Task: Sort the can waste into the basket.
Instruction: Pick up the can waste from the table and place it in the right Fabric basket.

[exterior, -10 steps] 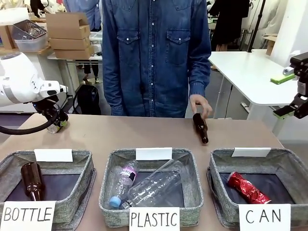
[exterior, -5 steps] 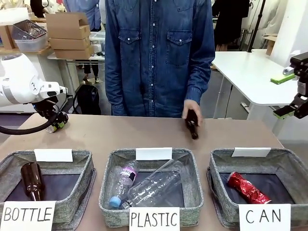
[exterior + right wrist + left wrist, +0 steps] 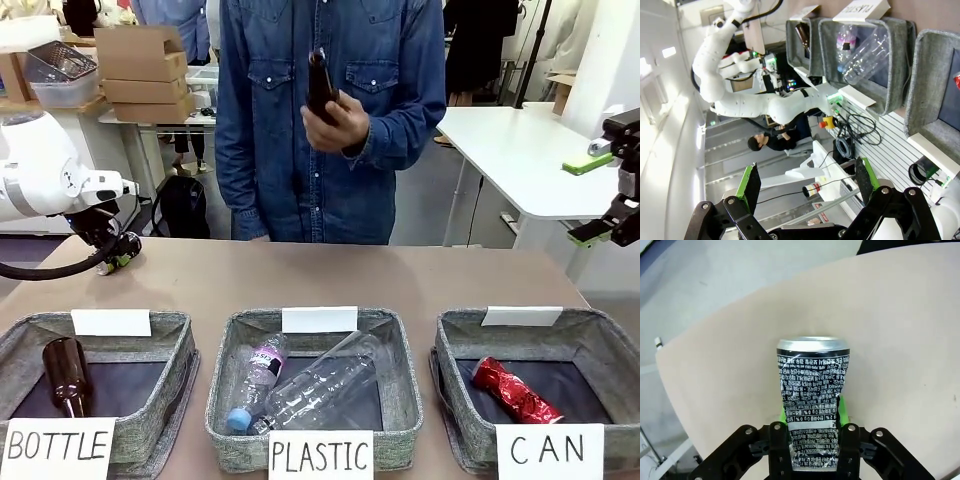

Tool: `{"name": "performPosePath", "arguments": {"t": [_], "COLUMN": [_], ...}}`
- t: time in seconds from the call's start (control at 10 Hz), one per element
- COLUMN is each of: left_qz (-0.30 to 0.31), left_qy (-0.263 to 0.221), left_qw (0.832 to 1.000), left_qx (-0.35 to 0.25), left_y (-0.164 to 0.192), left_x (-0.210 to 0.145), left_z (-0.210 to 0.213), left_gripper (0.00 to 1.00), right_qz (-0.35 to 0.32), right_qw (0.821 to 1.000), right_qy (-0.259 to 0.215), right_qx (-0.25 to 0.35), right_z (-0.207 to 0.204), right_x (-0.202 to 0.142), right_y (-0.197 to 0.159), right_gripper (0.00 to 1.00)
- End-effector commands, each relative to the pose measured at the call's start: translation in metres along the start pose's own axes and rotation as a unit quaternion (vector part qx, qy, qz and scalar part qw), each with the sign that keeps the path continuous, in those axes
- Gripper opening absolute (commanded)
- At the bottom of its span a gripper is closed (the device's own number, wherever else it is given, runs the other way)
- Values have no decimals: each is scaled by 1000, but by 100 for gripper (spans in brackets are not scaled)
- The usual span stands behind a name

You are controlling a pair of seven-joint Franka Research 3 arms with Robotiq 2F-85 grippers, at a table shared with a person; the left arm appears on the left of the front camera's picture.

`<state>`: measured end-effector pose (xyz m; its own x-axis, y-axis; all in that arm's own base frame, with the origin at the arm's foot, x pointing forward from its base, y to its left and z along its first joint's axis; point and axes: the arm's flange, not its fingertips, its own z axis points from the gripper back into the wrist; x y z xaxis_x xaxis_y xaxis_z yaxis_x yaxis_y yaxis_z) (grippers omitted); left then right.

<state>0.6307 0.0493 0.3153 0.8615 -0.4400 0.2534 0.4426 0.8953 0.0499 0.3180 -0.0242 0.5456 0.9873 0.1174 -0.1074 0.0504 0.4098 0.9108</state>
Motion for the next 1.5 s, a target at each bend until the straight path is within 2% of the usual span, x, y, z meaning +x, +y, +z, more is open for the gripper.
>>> {"name": "performPosePath", "arguments": {"t": [0.0,0.2,0.4,0.6,0.7,0.8,0.9,1.1,1.2,1.3,1.4], "left_qz": [6,-56,-154,-249,-299,-372,-259,-259,-301,-278,-239], "left_qy": [6,5,-39,-82,-105,-129,-109,-109,-125,-172,-211], "left_qw": [1000,994,969,933,917,878,928,928,910,887,901], "left_qx": [-18,-92,-187,-246,-241,-273,-245,-245,-255,-326,-294], "left_y": [-2,-22,-52,-71,-79,-92,-84,-84,-91,-62,-22], "left_x": [-1,-24,-81,-158,-195,-229,-157,-157,-202,-209,-233], "left_z": [13,87,180,245,268,282,259,259,278,303,337], "left_gripper": [0,0,0,0,0,0,0,0,38,38,38], "right_qz": [12,12,12,12,12,12,12,12,12,12,12], "right_qw": [1000,1000,1000,1000,1000,1000,1000,1000,1000,1000,1000], "right_qy": [4,4,4,4,4,4,4,4,4,4,4], "right_qx": [-1,-1,-1,-1,-1,-1,-1,-1,-1,-1,-1], "right_z": [1,1,1,1,1,1,1,1,1,1,1], "right_x": [0,0,0,0,0,0,0,0,0,0,0], "right_y": [-1,-1,-1,-1,-1,-1,-1,-1,-1,-1,-1], "right_gripper": [100,100,100,100,100,100,100,100,100,100,100]}}
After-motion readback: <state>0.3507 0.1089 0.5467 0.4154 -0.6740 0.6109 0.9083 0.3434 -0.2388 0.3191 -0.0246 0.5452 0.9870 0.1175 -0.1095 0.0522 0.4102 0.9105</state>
